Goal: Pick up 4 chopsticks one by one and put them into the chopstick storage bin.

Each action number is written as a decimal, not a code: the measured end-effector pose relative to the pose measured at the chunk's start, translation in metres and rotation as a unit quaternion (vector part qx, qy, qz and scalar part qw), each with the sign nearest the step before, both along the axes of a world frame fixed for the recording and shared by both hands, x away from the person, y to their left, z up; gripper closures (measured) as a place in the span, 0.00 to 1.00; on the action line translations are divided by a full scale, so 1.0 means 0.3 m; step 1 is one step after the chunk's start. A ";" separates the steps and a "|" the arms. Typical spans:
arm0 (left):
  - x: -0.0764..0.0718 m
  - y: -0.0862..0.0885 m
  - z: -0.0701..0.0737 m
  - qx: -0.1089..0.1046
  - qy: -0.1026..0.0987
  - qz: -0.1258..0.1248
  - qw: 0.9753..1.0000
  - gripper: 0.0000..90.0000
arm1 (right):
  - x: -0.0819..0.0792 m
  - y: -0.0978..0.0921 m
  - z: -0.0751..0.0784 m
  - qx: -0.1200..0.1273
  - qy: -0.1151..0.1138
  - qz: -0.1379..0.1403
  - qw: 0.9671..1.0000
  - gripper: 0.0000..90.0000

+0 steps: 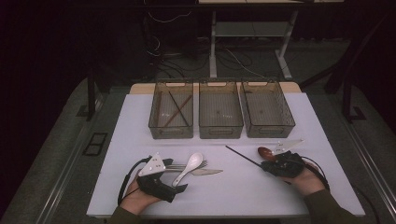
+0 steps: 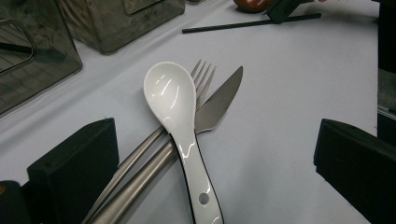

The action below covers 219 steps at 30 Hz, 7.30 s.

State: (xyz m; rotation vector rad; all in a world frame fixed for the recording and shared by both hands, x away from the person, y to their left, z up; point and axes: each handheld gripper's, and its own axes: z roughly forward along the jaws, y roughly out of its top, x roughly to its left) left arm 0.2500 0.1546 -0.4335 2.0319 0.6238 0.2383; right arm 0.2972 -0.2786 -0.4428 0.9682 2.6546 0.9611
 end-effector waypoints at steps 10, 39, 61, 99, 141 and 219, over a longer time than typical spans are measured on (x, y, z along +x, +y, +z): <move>0.000 -0.002 -0.001 0.001 0.000 -0.001 1.000 0.00 | 0.007 -0.005 0.000 0.003 0.003 0.006 1.000 0.94; 0.000 -0.001 0.000 0.000 0.000 -0.001 1.000 0.00 | -0.002 -0.057 0.085 0.073 -0.009 0.002 0.997 0.95; 0.003 -0.003 -0.004 0.003 0.004 0.002 1.000 0.00 | 0.017 -0.020 0.205 0.138 -0.045 0.020 0.989 0.95; 0.017 -0.006 -0.007 -0.001 0.000 -0.010 1.000 0.00 | 0.264 0.350 0.367 0.136 -0.093 -0.002 0.986 0.95; 0.011 -0.008 0.002 -0.017 0.000 -0.016 1.000 0.00 | 0.607 0.869 0.231 0.043 -0.066 -0.063 0.995 0.95; 0.008 -0.005 -0.005 -0.003 0.001 0.001 1.000 0.00 | 0.007 0.087 0.100 0.182 -0.094 -0.050 0.977 0.20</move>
